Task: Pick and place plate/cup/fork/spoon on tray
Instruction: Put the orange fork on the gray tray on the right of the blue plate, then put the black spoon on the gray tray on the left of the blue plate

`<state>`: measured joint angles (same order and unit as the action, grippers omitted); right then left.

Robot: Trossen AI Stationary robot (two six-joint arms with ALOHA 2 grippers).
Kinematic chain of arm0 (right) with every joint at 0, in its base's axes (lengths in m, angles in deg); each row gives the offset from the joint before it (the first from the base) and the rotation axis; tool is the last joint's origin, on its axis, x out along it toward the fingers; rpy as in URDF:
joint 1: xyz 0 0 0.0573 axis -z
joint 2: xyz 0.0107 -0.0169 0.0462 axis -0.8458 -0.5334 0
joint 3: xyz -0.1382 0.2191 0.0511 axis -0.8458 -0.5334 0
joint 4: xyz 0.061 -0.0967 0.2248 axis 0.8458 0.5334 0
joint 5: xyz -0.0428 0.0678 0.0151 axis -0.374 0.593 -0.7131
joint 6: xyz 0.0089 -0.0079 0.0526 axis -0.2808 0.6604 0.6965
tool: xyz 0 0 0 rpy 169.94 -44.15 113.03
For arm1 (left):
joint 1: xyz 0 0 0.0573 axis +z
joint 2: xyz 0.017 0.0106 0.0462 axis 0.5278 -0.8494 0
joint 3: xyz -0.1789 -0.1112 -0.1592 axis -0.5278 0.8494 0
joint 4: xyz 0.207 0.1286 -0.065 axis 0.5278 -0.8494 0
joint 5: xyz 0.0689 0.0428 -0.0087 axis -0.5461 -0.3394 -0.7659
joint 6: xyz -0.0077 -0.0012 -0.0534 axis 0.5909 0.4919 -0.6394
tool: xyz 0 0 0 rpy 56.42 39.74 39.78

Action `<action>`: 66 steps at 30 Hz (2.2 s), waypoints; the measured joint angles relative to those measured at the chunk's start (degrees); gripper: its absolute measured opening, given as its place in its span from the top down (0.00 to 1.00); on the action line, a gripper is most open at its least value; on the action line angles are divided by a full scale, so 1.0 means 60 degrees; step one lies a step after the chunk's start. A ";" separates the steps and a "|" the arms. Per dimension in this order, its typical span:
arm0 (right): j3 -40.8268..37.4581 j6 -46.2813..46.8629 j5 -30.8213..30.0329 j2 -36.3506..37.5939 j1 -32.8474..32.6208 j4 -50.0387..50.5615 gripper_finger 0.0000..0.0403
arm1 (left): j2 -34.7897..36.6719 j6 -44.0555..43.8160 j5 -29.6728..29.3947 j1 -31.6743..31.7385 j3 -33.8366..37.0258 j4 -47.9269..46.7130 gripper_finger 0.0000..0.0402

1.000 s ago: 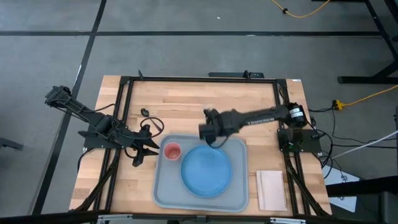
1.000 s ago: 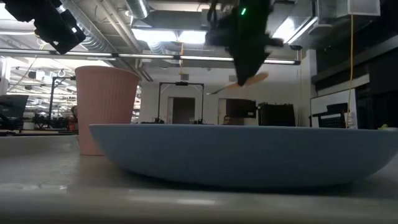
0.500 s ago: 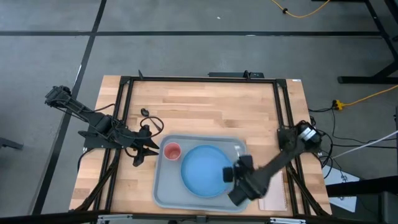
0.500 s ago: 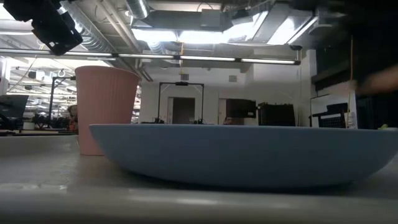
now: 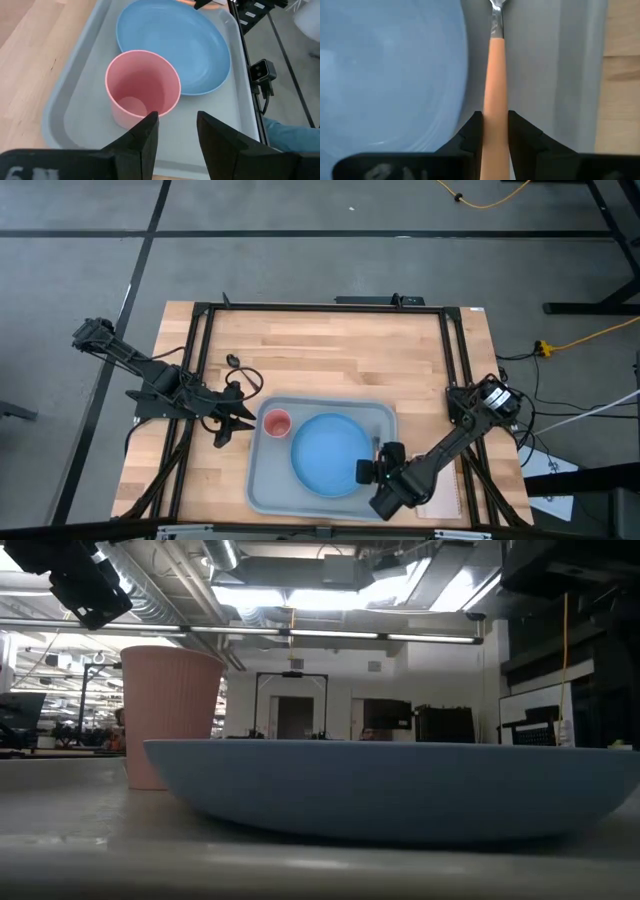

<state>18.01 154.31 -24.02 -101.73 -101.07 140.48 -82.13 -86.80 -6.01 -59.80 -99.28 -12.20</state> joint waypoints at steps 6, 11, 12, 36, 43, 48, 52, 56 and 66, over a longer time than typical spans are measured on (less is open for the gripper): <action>0.0000 0.0096 0.0414 -0.0002 0.0007 0.0280 0.82 | 0.0000 0.0004 -0.0001 0.0000 0.0000 0.0003 0.68; 0.0000 0.0136 0.0421 -0.0002 0.0007 0.0279 0.66 | 0.0000 0.0004 -0.0001 0.0000 0.0000 0.0000 0.68; 0.0000 0.0136 0.0421 -0.0002 0.0007 0.0281 0.65 | 0.0000 0.0003 -0.0001 0.0000 0.0000 0.0003 0.68; 0.0632 -0.2876 -0.0657 0.0024 0.0014 0.2714 0.64 | 0.0000 0.0000 -0.0074 0.0000 0.0000 0.0007 0.68; 0.2772 -0.4455 -0.3199 0.0205 0.0189 0.5780 0.64 | -0.0004 0.0004 -0.0079 0.0001 0.0000 0.0031 0.68; 0.3826 -0.7594 -0.5874 0.0316 0.0317 0.5616 0.64 | 0.0000 0.0004 -0.0146 0.0004 0.0000 0.0018 0.68; 0.4313 -0.8552 -0.6795 0.0322 0.0492 0.5966 0.64 | 0.0000 -0.0051 -0.0089 0.0004 0.0000 0.0055 0.68; 0.4187 -0.9649 -0.8321 0.0333 0.0884 0.5970 0.64 | -0.0004 0.0056 -0.0377 0.0008 0.0000 0.0069 0.68; 0.2722 -1.2310 -0.9874 0.1160 0.3455 0.5943 0.64 | 0.0000 0.1229 -0.0981 0.0011 0.0000 -0.0040 0.68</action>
<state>34.34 80.45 -83.26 -94.77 -80.34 176.14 -82.13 -79.42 -11.89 -59.73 -99.28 -12.45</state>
